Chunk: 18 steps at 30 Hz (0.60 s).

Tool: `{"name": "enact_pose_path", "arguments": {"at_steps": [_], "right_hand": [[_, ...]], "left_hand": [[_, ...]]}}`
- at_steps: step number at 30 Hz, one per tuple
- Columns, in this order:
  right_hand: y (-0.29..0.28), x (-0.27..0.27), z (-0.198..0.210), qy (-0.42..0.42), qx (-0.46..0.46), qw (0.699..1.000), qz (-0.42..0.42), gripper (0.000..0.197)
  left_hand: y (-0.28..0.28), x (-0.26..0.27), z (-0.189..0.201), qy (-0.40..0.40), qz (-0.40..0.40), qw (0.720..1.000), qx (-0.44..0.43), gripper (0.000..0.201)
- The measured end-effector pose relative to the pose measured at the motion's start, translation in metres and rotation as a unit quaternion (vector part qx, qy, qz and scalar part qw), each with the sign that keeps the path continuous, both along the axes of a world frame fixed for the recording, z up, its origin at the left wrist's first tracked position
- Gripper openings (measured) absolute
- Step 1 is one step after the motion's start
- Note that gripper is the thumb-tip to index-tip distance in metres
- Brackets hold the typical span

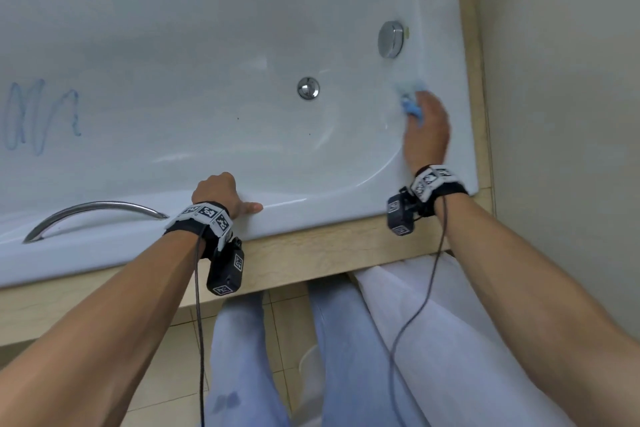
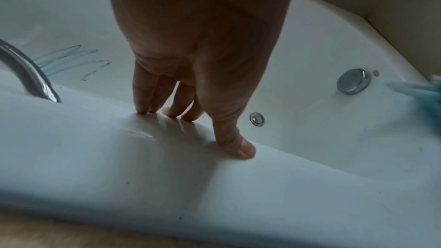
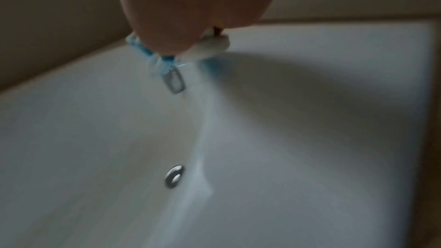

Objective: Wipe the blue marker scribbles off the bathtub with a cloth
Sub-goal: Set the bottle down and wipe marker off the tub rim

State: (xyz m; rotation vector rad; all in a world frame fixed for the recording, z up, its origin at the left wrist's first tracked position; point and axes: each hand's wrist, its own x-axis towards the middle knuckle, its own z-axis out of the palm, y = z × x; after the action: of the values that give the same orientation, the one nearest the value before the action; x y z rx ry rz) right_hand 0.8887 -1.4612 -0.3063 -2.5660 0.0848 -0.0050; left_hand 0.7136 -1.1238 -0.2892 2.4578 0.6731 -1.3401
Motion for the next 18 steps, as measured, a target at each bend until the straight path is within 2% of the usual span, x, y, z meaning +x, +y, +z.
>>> {"name": "enact_pose_path", "arguments": {"at_steps": [3,7,11,15,18], "right_hand": [[-0.042,-0.009,-0.001,-0.012,-0.038,0.997,-0.067,0.039],[-0.024,-0.038,-0.013,-0.011,-0.038,0.997,-0.070,0.047],[-0.018,-0.056,-0.005,-0.002,-0.069,0.997,0.041,0.041],[-0.042,-0.042,0.007,0.028,-0.112,0.976,0.186,0.040],[-0.047,-0.033,0.014,0.033,-0.127,0.963,0.236,0.036]], "left_hand": [[0.001,0.004,-0.001,0.006,-0.004,1.000,-0.004,0.066],[0.003,0.010,-0.003,0.020,0.008,1.000,-0.007,0.067],[0.002,0.009,-0.002,0.024,0.001,1.000,-0.005,0.067],[0.002,0.010,-0.002,0.022,0.011,1.000,-0.006,0.067],[0.002,0.010,-0.002,0.012,0.027,1.000,-0.009,0.066]]}}
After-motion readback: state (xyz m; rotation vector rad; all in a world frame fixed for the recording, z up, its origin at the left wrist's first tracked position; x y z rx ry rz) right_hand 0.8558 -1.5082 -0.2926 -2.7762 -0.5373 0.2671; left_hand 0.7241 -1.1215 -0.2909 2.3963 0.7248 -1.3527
